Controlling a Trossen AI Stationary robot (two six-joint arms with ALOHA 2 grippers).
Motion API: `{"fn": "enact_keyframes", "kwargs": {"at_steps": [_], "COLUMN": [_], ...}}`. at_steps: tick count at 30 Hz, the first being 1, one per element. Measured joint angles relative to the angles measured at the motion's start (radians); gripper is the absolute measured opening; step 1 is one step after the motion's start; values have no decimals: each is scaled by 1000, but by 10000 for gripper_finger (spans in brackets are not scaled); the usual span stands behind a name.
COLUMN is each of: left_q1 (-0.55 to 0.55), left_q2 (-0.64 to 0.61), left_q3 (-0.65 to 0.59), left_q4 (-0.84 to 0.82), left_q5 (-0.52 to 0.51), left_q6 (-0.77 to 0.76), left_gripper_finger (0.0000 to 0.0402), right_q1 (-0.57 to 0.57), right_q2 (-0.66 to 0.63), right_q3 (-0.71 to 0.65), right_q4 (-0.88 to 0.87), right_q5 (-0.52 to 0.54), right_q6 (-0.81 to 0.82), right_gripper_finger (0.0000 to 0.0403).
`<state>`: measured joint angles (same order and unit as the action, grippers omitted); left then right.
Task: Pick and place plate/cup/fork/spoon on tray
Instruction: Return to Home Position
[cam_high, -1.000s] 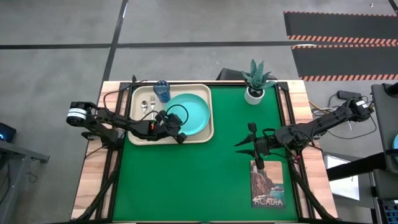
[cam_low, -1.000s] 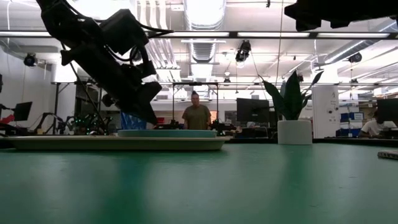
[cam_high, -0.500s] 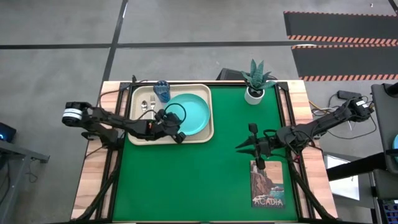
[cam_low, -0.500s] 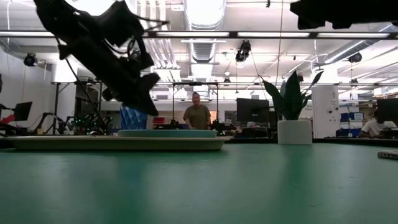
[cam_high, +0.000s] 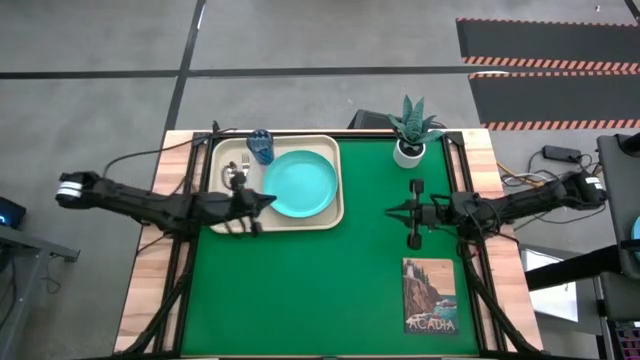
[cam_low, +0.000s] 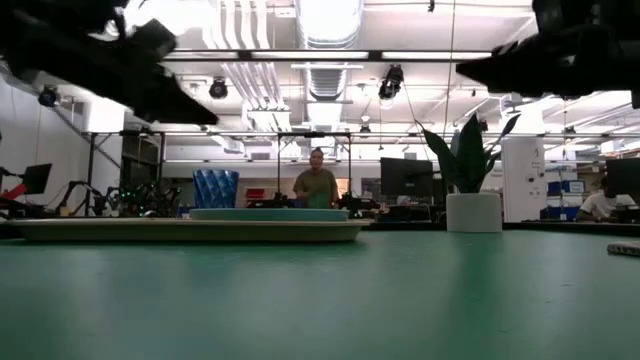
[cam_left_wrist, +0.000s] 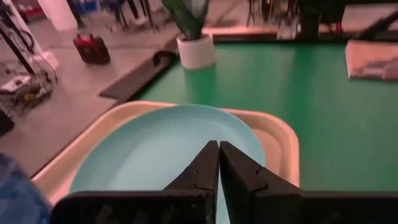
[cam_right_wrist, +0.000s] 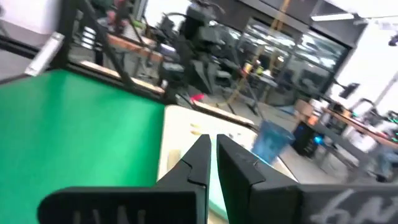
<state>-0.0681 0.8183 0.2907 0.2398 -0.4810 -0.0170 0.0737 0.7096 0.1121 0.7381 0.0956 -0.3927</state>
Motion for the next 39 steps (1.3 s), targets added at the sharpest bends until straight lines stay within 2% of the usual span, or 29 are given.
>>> {"fn": "enact_keyframes", "kwargs": {"at_steps": [5,9,13,18,24,29,34,39], "left_q1": [1,1,1,1,0,0,0,0], "left_q2": [-230,-384,-504,-596,-617,-597,-572,-536], "left_q3": [-117,-198,-258,-282,-282,-283,-283,-284], "left_q4": [14,13,13,-13,-18,-19,-18,-16], "left_q5": [-1,2,4,4,4,4,5,6], "left_q6": [8,28,24,28,26,26,25,24], "left_gripper_finger": [0,0,0,0,0,0,0,0], "right_q1": [-47,-52,-51,-53,-55,-55,-54,-53], "right_q2": [-75,-161,-249,-361,-457,-553,-695,-705], "right_q3": [-18,-18,-18,-18,-49,-92,-99,-100], "right_q4": [-15,-92,-153,-289,-345,-337,-360,-364], "right_q5": [-22,-21,-20,-17,-13,63,-44,-95], "right_q6": [-11,-27,-11,-40,-95,-123,-116,-115], "right_gripper_finger": [9,9,9,9,9,9,9,9]}}
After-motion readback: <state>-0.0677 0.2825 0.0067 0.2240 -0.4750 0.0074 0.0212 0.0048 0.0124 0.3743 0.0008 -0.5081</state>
